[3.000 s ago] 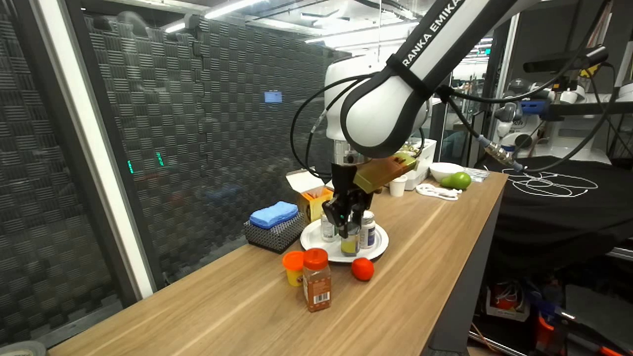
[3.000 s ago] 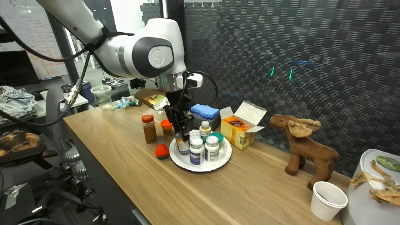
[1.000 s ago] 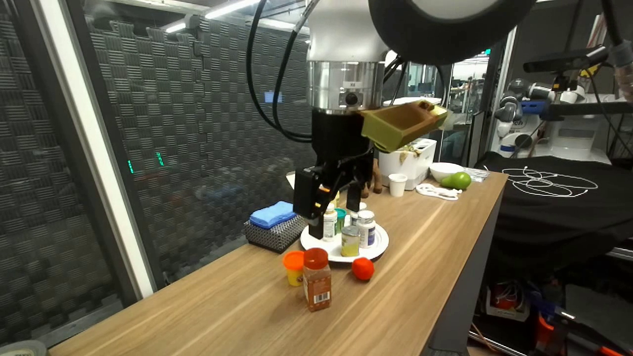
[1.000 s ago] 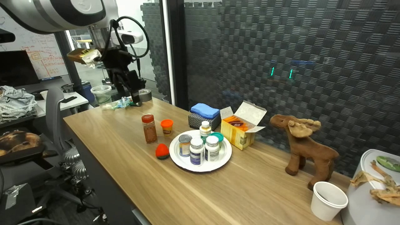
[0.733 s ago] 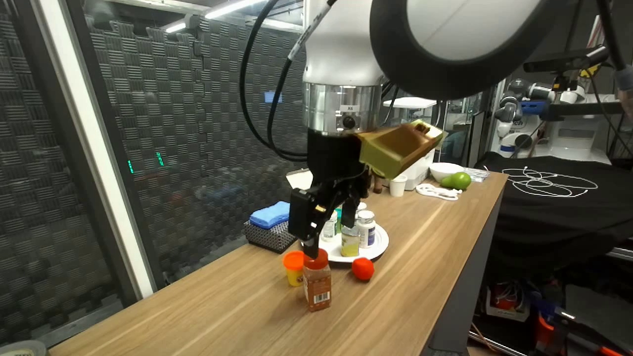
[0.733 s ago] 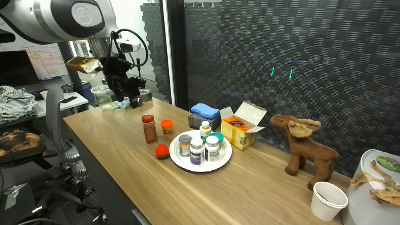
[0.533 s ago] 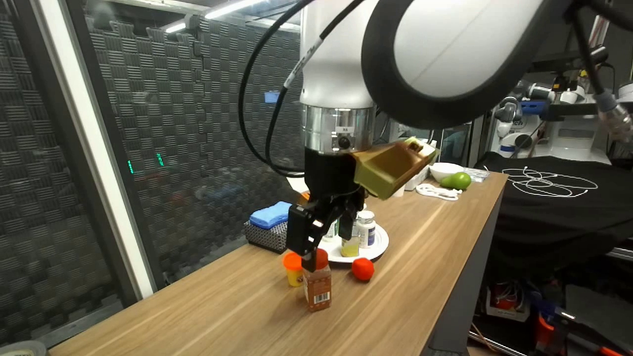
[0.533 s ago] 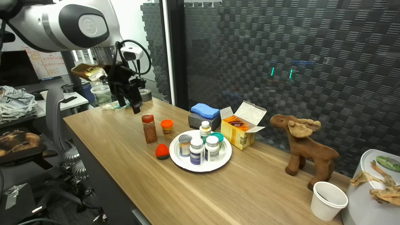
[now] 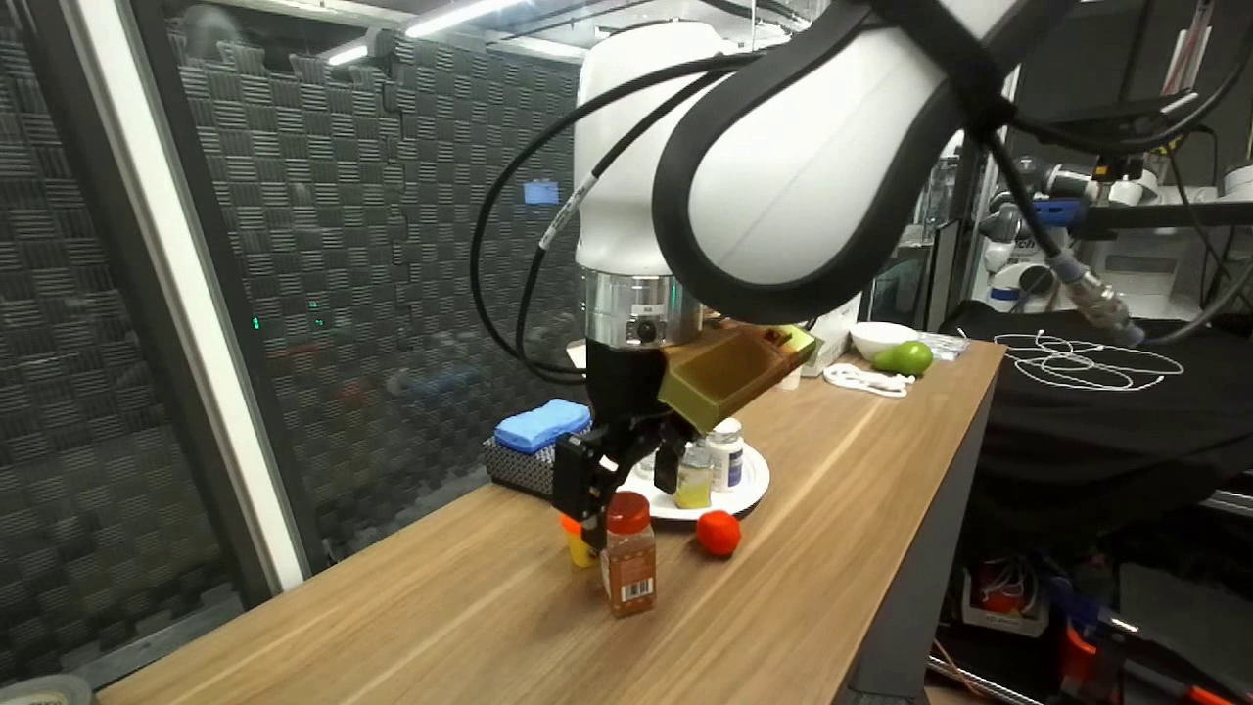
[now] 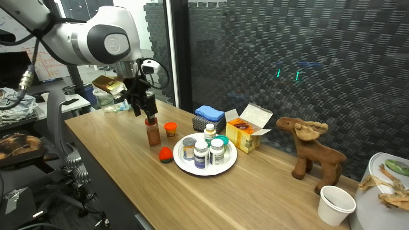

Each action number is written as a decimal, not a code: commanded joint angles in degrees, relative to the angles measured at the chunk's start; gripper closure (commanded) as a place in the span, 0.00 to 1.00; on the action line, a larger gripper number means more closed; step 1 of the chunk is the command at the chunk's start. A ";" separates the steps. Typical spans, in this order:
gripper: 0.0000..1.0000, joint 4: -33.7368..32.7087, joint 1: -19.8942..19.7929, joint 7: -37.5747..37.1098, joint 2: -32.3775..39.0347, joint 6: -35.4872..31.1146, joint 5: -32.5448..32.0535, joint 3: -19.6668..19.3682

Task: Put the bottles and the red plushy on the table onto the plate

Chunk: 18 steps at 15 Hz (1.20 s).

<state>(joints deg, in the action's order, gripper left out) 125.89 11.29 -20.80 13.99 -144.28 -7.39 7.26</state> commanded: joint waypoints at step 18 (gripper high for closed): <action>0.27 -5.45 0.36 2.24 2.24 7.10 2.44 -1.53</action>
<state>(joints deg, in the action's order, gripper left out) 120.64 11.34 -19.66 17.53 -139.17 -6.22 5.58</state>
